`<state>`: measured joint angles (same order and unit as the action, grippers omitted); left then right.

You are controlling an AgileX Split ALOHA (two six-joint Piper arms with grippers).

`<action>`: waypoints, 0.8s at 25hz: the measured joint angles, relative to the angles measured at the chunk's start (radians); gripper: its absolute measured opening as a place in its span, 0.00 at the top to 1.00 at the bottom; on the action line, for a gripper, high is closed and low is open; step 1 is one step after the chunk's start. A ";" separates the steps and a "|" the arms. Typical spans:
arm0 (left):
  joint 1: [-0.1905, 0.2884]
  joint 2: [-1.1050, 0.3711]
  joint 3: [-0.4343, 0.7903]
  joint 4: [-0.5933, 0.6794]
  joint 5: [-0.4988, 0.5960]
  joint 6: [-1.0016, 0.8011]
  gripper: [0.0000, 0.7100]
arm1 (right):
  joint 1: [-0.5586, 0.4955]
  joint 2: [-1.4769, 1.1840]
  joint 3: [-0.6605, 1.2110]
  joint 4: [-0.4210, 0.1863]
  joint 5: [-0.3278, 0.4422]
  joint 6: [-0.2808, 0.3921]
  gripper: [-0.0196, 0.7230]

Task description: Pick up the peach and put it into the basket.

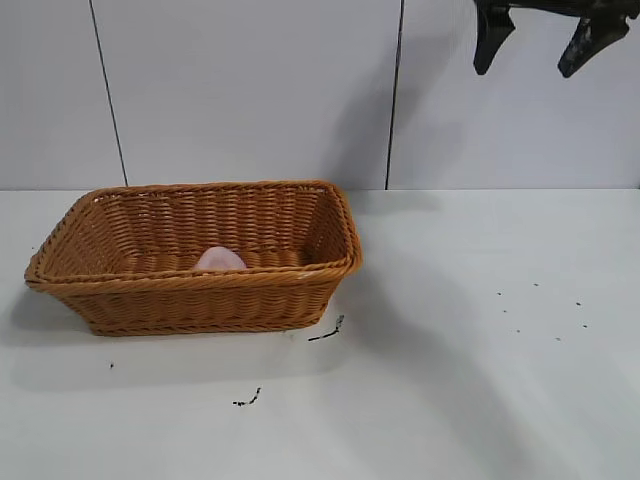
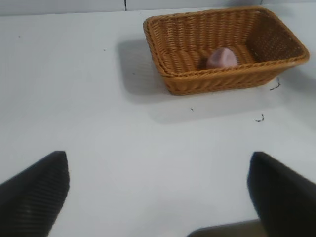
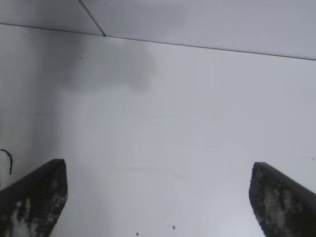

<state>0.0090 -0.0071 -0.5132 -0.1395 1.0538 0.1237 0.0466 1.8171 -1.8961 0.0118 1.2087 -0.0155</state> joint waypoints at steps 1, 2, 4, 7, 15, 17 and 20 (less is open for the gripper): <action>0.000 0.000 0.000 0.000 0.000 0.000 0.02 | 0.000 -0.059 0.076 0.000 0.000 0.000 0.04; 0.000 0.000 0.000 0.000 0.000 0.000 0.02 | 0.000 -0.132 0.156 0.000 0.000 0.000 0.04; 0.000 0.000 0.000 0.000 0.000 0.000 0.02 | 0.000 -0.284 0.310 0.000 0.000 0.000 0.04; 0.000 0.000 0.000 0.000 0.000 0.000 0.02 | 0.000 -0.508 0.560 0.001 0.001 0.001 0.04; 0.000 0.000 0.000 0.000 0.000 0.000 0.02 | 0.000 -1.105 1.130 0.005 -0.097 -0.011 0.04; 0.000 0.000 0.000 0.000 0.000 0.000 0.02 | 0.000 -1.272 1.237 0.006 -0.170 -0.011 0.04; 0.000 0.000 0.000 0.000 0.000 0.000 0.02 | 0.000 -1.474 1.359 0.010 -0.213 -0.011 0.04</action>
<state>0.0090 -0.0071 -0.5132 -0.1395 1.0538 0.1237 0.0466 0.3429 -0.5371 0.0220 0.9957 -0.0266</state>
